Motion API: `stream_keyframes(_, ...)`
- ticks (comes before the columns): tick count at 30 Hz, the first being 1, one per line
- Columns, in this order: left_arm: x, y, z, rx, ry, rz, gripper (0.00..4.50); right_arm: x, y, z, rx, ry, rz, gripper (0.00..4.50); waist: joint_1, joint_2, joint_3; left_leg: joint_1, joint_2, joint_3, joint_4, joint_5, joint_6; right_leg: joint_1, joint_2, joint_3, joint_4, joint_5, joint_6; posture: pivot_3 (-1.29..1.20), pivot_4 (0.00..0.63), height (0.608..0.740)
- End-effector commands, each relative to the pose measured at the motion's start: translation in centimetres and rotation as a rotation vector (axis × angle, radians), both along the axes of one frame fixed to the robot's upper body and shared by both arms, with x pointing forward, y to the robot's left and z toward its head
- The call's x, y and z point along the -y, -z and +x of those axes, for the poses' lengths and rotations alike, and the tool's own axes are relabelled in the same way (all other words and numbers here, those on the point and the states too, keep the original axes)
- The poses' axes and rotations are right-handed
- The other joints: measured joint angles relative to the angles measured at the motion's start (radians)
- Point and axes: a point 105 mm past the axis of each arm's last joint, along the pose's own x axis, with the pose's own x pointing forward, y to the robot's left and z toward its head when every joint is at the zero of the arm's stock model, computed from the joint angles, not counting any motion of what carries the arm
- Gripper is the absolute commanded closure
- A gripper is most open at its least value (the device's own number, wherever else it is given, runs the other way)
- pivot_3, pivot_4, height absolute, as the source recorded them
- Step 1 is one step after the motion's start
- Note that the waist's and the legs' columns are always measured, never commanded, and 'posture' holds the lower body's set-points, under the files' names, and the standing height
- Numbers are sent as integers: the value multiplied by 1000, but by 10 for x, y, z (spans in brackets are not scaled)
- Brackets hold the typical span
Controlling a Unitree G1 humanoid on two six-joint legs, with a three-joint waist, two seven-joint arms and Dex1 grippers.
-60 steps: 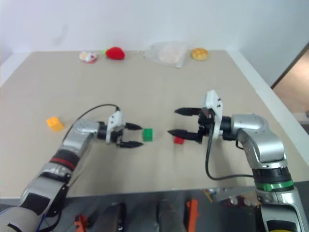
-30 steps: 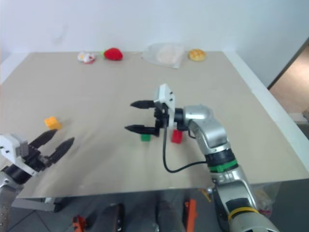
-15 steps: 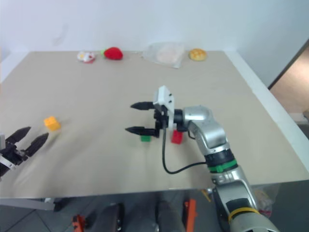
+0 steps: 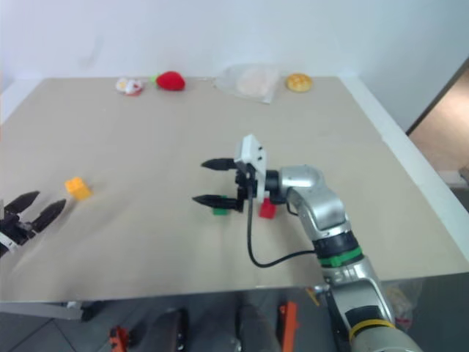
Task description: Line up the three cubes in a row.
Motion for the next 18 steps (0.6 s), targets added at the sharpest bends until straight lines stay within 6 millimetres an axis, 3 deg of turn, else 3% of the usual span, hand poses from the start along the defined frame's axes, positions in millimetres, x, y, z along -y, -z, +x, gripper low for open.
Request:
stream_keyframes(1, -2, -10, 11, 16, 25, 49, 663, 0, -15, -7, 48, -16, 29, 130, 1, 0, 0, 0, 0, 0, 0, 0, 0, 0, 0, 0, 0, 0, 0, 0, 150, 740)
stream_keyframes(11, 7, -2, 29, -18, 107, 77, 663, 2, -17, -9, 50, -13, 24, 130, 0, -1, 0, 0, 0, 1, -1, 0, 0, 0, 0, 0, 0, 0, 0, 0, 150, 740)
stream_keyframes(18, -4, -3, 37, -10, 56, 65, 663, 6, -16, -8, 40, 6, 19, 130, 0, -1, 0, 0, 0, 0, -2, 0, 0, 0, 0, 0, 0, 0, 0, 0, 150, 740)
